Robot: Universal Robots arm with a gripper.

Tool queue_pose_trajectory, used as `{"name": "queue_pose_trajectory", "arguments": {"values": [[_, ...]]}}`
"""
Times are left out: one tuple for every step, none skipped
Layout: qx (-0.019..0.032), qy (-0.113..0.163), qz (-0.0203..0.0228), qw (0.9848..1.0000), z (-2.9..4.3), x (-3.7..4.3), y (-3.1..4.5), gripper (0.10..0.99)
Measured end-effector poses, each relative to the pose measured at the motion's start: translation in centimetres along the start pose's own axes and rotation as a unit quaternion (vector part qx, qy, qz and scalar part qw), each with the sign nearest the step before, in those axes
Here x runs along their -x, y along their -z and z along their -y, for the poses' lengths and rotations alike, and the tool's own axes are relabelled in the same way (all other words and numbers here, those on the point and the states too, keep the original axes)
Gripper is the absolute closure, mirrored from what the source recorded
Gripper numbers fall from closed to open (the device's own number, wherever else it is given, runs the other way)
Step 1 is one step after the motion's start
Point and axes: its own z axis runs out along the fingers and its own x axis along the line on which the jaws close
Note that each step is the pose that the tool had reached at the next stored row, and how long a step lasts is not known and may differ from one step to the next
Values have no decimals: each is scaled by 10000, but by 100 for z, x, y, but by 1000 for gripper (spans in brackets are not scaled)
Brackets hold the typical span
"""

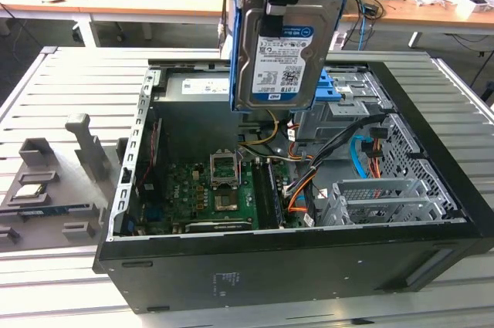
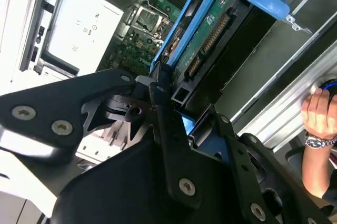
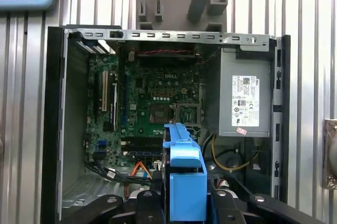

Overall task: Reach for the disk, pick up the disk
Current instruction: 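Pick up the disk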

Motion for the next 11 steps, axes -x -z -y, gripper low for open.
{"name": "queue_pose_trajectory", "arguments": {"values": [[0, -2, 0, 10000, -1, -54, -1, 718], [0, -3, 0, 10000, -3, -100, -2, 718], [0, -4, 1, 10000, -4, -147, -3, 718], [0, -5, 0, 10000, -5, -178, -3, 718], [0, -6, 0, 10000, -6, -204, -4, 718], [0, -7, 0, 10000, -8, -265, -5, 718], [0, -8, 1, 10000, -9, -296, -6, 718], [0, -9, 1, 10000, -9, -321, -7, 718], [0, -10, 1, 10000, -11, -369, -8, 718], [0, -12, 1, 10000, -12, -405, -9, 718], [0, -15, 1, 10000, -13, -461, -10, 718]]}}
